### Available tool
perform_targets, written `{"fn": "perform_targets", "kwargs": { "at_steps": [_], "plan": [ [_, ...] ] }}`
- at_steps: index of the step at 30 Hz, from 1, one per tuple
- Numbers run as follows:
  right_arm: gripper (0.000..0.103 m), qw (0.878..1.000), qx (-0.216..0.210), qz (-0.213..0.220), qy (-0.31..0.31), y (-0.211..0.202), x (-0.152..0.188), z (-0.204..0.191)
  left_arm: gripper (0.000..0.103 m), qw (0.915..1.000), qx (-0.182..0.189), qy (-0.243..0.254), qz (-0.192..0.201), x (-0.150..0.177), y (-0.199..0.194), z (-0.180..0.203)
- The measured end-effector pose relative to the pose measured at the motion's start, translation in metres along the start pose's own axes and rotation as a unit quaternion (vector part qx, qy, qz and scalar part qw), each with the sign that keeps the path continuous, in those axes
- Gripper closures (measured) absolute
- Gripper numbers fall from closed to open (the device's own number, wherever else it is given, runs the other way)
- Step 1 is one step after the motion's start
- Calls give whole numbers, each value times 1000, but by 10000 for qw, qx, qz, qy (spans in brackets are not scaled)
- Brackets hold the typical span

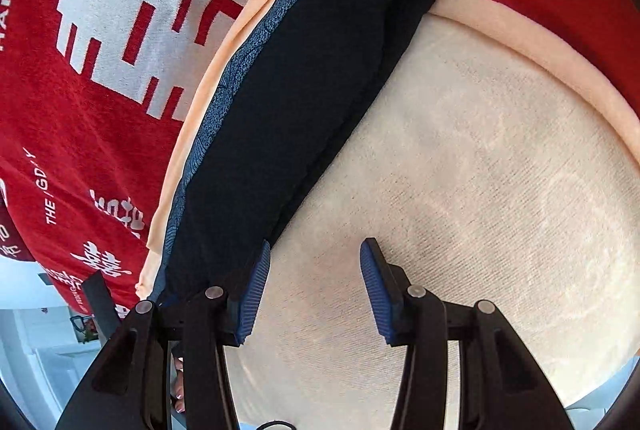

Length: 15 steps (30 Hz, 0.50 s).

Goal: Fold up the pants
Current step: 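Hold the folded trousers flat with the left gripper while withdrawing the right gripper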

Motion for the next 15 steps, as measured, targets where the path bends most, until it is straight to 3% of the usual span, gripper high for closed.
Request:
{"fn": "perform_targets", "kwargs": {
  "at_steps": [15],
  "plan": [
    [52, 9992, -236, 143, 273, -1, -14, 11, 0, 9993, -198, 176, -248, -12, 0, 9]
  ]
}}
Point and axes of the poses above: each gripper's, at about its wrist camera, not at the fingertips, and y roughly the way its jaws point, z to its right, x to its underside, the point moved 4 cm from there along y, roughly the way its jaws point, and after that the axes turned 7 degrees about z, right-handed, at the moved point
